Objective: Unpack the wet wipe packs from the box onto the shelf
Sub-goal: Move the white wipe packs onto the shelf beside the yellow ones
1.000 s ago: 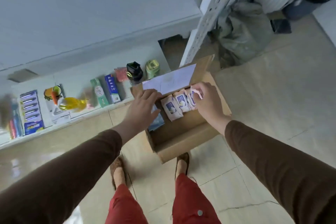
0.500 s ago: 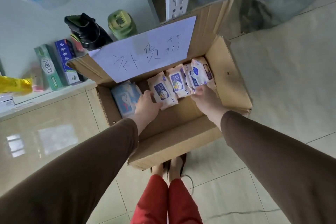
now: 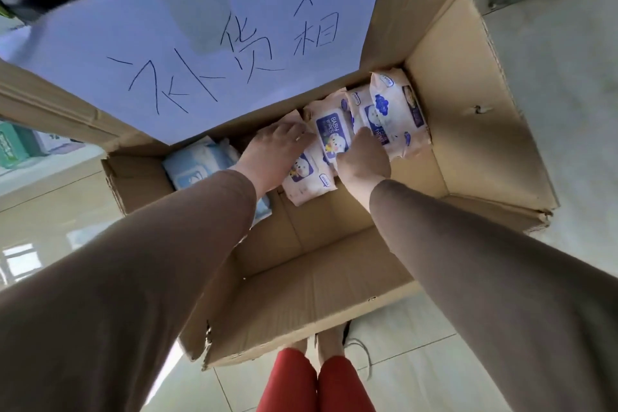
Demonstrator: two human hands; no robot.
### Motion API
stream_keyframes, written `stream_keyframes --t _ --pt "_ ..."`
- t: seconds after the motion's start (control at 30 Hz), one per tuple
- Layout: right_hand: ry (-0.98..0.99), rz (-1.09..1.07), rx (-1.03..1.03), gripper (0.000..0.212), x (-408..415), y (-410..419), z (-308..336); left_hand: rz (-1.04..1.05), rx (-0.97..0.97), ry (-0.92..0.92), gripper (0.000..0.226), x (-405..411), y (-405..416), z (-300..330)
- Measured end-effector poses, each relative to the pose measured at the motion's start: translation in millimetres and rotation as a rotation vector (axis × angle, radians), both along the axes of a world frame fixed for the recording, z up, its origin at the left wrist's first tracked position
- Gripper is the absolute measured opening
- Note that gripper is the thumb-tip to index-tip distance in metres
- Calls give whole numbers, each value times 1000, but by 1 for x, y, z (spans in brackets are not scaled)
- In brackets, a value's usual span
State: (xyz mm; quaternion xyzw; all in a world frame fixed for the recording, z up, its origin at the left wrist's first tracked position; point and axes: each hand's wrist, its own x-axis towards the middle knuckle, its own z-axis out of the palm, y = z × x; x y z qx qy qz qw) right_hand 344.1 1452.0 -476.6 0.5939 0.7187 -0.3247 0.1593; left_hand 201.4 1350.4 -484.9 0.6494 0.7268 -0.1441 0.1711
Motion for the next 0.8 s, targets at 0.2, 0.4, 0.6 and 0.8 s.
stream_keyframes --t 0.2,0.4,0.6,0.8 --pt "74 -18 212 47 -6 -25 -18 -176 -90 139 95 -3 1 -9" --pt "71 -96 168 63 -15 -22 -25 -266 -119 241 86 -4 6 -5" --pt "-20 -41 -54 40 -11 -5 -16 -434 -134 316 29 -2 -1 15" --pt "179 56 -132 24 35 -1 65 -175 -181 110 24 20 -18 84"
